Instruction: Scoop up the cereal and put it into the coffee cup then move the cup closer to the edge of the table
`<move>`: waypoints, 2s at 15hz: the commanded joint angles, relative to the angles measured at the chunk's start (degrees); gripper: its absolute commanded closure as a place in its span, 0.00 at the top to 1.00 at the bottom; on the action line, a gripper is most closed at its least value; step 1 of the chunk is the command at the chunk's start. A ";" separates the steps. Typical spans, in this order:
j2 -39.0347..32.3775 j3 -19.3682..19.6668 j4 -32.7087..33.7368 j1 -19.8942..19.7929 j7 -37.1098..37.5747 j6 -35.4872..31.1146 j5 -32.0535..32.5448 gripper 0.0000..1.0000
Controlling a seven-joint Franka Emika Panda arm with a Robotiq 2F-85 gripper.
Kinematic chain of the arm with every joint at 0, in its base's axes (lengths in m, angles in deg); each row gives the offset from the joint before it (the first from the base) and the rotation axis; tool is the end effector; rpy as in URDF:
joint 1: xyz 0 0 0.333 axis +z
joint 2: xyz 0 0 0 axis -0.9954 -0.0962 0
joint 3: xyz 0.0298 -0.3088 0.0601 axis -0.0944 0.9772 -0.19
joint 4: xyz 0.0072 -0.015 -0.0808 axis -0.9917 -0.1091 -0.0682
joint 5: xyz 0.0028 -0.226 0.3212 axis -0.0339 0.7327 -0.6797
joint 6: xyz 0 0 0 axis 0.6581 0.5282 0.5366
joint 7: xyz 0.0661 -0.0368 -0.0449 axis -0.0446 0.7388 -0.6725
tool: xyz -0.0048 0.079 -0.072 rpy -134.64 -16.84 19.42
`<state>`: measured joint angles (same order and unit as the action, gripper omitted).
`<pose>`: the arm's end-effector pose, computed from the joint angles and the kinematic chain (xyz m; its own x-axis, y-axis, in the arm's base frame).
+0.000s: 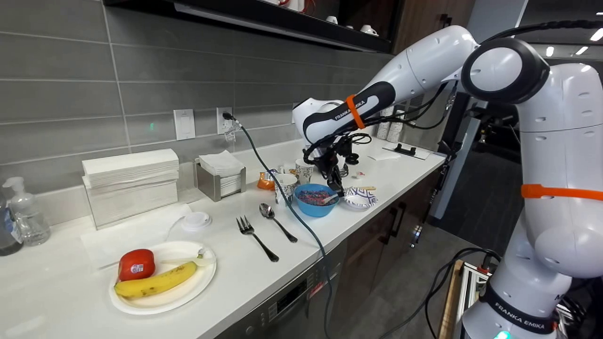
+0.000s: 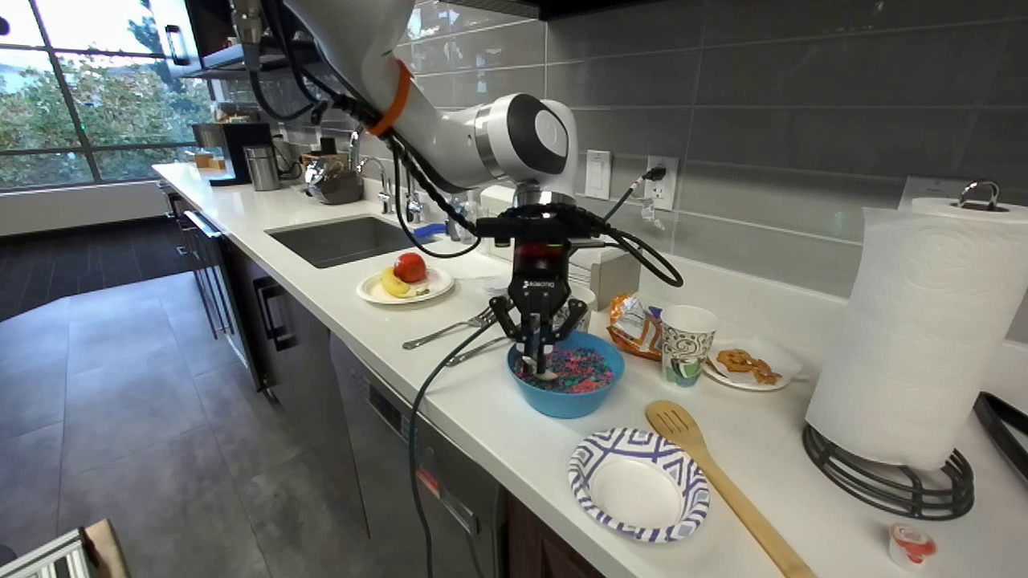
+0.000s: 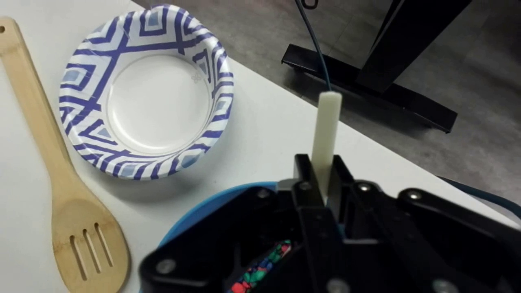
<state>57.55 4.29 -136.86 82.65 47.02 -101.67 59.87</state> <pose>0.5849 -0.0494 0.3044 0.7962 0.3432 -0.4982 0.4420 -0.8923 0.0917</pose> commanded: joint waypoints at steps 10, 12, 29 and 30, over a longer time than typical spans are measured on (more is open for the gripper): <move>6.03 -0.18 -8.18 -4.95 -2.08 -8.61 -16.88 0.03; 7.70 0.27 -10.94 -6.26 -3.20 -12.37 -20.86 0.03; 15.88 5.94 -7.96 -9.24 -1.68 -12.69 -31.14 0.03; 15.18 6.45 -5.66 -9.38 -0.93 -10.45 -30.85 0.03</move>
<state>73.93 9.31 -147.71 73.50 43.65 -117.63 29.09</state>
